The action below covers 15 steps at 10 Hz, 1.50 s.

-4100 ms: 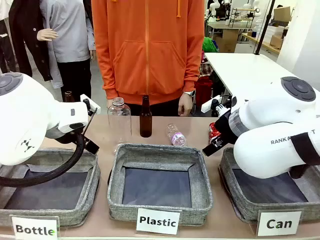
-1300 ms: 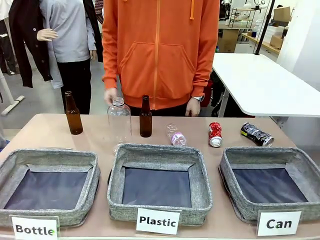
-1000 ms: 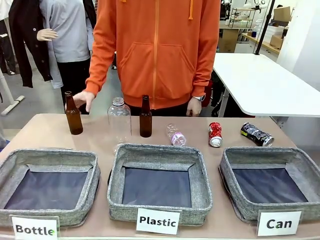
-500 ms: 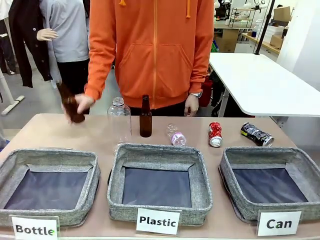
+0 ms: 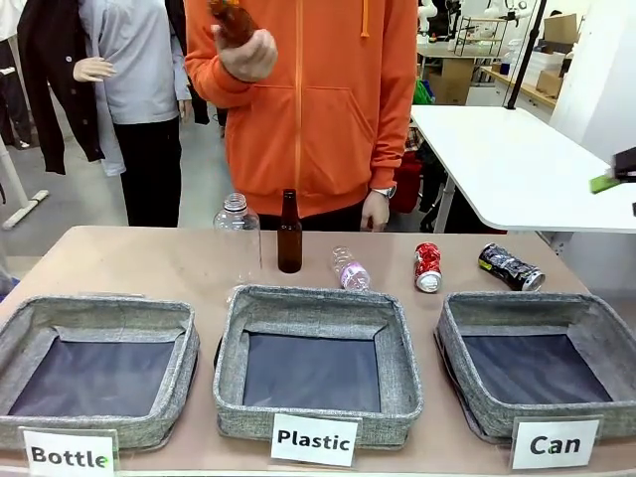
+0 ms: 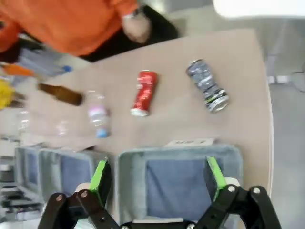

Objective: Sort the can waste into the basket.
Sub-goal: Pick up the can waste from the table and place it in the right Fabric basket.

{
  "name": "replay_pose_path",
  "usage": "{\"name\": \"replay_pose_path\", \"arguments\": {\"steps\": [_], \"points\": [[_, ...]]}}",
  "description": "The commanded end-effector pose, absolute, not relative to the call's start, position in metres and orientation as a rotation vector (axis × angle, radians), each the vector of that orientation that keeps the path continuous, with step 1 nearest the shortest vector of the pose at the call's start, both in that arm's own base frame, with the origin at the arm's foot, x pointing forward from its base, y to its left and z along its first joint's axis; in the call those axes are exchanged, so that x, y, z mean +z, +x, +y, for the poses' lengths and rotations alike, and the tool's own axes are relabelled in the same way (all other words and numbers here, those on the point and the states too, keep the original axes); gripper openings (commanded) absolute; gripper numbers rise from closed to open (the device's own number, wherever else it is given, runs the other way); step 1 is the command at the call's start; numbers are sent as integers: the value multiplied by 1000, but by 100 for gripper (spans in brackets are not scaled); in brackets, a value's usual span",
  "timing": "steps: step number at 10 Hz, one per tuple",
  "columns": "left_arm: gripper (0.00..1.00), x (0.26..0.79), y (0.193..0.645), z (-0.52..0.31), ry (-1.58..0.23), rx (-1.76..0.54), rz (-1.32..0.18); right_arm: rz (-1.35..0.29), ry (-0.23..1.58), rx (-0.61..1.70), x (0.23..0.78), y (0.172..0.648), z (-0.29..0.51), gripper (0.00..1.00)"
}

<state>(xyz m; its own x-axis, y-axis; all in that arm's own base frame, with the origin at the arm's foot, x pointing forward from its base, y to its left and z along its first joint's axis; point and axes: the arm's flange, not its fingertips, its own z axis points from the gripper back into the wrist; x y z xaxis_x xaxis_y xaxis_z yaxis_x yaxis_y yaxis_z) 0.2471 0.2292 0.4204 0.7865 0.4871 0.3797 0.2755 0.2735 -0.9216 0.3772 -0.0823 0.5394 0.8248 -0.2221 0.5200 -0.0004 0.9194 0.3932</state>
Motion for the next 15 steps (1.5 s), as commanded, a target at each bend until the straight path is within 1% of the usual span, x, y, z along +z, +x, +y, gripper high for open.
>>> {"name": "replay_pose_path", "arguments": {"steps": [1, 2, 3, 4, 5, 6, 7, 8, 9, 11, 12, 13, 14, 15], "points": [[100, 422, 247, 230, -1328, 140, -734, -460, 215, -138, 516, 403, -71, 100], [100, 422, 247, 230, -1328, 140, -734, -502, 272, -158, 515, 404, -71, 100], [100, 422, 247, 230, -1328, 140, -734, -566, 271, -108, 530, 394, -63, 100], [100, 422, 247, 230, -1328, 140, -734, -566, 271, -108, 530, 394, -63, 100], [100, 422, 247, 230, -1328, 140, -734, -526, 229, -106, 514, 407, -58, 100], [100, 421, 246, 229, -1316, 158, -701, -508, 130, -39, 508, 411, -41, 100], [100, 464, 216, 236, -1404, 128, -744, -451, 94, -4, 501, 437, -31, 100], [100, 487, 193, 256, -1425, 164, -709, -414, 92, 42, 490, 464, -23, 100], [100, 500, 176, 283, -1423, 196, -729, -375, 82, 50, 476, 490, -14, 100], [100, 502, 129, 319, -1544, 209, -775, -331, 39, 50, 448, 535, -11, 100], [100, 506, 110, 334, -1640, 160, -763, -288, 15, 42, 430, 559, -8, 100], [100, 506, 98, 341, -1703, 120, -760, -265, 3, 33, 416, 578, -9, 100], [100, 504, 91, 339, -1719, 101, -760, -243, 8, 45, 403, 591, -13, 100], [100, 505, 95, 337, -1716, 93, -733, -214, 14, 46, 391, 605, -15, 100]]}}
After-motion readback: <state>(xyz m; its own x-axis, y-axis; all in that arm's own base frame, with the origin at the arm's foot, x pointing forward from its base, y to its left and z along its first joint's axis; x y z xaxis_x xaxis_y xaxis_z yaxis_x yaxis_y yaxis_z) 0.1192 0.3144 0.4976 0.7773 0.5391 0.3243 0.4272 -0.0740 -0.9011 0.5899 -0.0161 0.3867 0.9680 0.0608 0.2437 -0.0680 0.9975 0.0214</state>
